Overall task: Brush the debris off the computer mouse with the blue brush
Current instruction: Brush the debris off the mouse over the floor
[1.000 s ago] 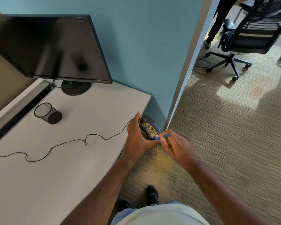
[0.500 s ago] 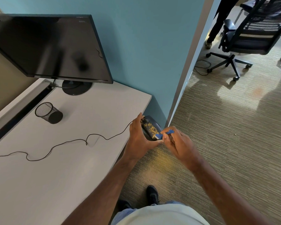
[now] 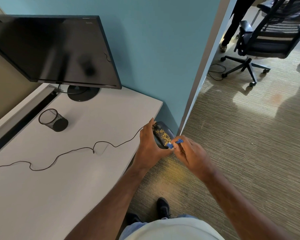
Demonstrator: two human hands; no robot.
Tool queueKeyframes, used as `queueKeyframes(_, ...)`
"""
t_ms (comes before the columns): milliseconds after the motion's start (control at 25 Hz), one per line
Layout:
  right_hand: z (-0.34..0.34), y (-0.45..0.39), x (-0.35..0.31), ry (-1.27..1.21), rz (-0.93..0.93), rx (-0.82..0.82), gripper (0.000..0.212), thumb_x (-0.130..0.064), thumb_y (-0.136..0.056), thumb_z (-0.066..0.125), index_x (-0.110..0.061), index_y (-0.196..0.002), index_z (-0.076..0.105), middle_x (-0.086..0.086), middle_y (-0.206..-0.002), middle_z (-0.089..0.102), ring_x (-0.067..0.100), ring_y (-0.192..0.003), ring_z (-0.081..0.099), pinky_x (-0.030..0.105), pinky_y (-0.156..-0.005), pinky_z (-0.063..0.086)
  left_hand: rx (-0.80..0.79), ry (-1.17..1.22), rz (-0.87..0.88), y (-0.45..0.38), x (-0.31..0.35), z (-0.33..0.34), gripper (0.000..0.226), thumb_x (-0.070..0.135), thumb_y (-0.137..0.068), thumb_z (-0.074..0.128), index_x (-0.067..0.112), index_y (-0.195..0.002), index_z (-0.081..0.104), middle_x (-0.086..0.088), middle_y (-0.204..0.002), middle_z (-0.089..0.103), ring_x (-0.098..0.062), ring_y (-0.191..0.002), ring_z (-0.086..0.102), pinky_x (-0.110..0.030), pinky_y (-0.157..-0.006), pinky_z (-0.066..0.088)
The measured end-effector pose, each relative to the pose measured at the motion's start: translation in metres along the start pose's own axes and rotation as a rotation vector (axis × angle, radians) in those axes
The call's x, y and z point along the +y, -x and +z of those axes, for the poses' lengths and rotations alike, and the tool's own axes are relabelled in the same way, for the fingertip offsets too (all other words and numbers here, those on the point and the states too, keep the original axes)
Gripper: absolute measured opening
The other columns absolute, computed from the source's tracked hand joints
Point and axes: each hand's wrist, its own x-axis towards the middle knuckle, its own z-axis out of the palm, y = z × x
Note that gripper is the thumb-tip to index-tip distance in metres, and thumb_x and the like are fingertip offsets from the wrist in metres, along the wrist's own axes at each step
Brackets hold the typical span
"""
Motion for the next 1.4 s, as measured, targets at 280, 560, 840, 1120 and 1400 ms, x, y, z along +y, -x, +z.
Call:
queueKeyframes(280,0.001,-0.007,-0.011,-0.079,-0.005,-0.004,0.029,-0.030,-0.107,0.043,-0.008,-0.110,0.062,-0.006,-0.087,0.064,-0.001,-0.066,0.058,0.016,-0.058,0.052,0.021,-0.002,0.010,0.001,-0.001,0.000,0.127,0.065,-0.061,0.085,0.024,-0.158,0.014,-0.003,-0.156,0.033,-0.017,-0.143,0.030,-0.046,-0.114,0.041)
queueKeyframes(560,-0.016,-0.011,0.009,0.005,0.071,0.067,0.035,-0.033,-0.106,0.041,-0.005,-0.111,0.063,-0.016,-0.085,0.052,-0.011,-0.063,0.049,0.004,-0.059,0.034,0.010,0.008,0.025,0.000,-0.002,-0.003,0.128,0.054,-0.062,0.092,0.025,-0.157,0.012,0.002,-0.153,0.029,-0.007,-0.137,0.027,-0.027,-0.107,0.041)
queueKeyframes(840,0.003,-0.005,0.005,-0.019,0.008,-0.010,0.034,-0.032,-0.106,0.041,-0.007,-0.109,0.064,0.000,-0.089,0.067,0.009,-0.069,0.063,0.025,-0.059,0.056,0.013,0.022,0.002,0.000,-0.005,0.000,0.127,0.060,-0.061,0.089,0.026,-0.158,0.014,0.001,-0.156,0.032,-0.009,-0.141,0.027,-0.036,-0.111,0.041)
queueKeyframes(1120,0.010,-0.006,-0.004,-0.074,0.007,-0.079,0.035,-0.036,-0.106,0.040,-0.009,-0.111,0.063,-0.002,-0.092,0.068,0.007,-0.072,0.063,0.021,-0.062,0.055,-0.002,0.027,-0.021,-0.002,-0.008,0.002,0.124,0.060,-0.061,0.085,0.029,-0.157,0.013,0.003,-0.156,0.030,-0.017,-0.143,0.029,-0.051,-0.111,0.045)
queueKeyframes(1400,-0.001,-0.006,-0.002,-0.168,0.108,-0.018,0.032,-0.032,-0.106,0.043,-0.007,-0.113,0.063,-0.020,-0.079,0.052,-0.004,-0.065,0.057,0.009,-0.058,0.042,0.025,-0.028,0.016,-0.003,-0.009,0.003,0.125,0.061,-0.062,0.088,0.020,-0.157,0.017,-0.002,-0.154,0.034,-0.005,-0.138,0.027,-0.041,-0.113,0.042)
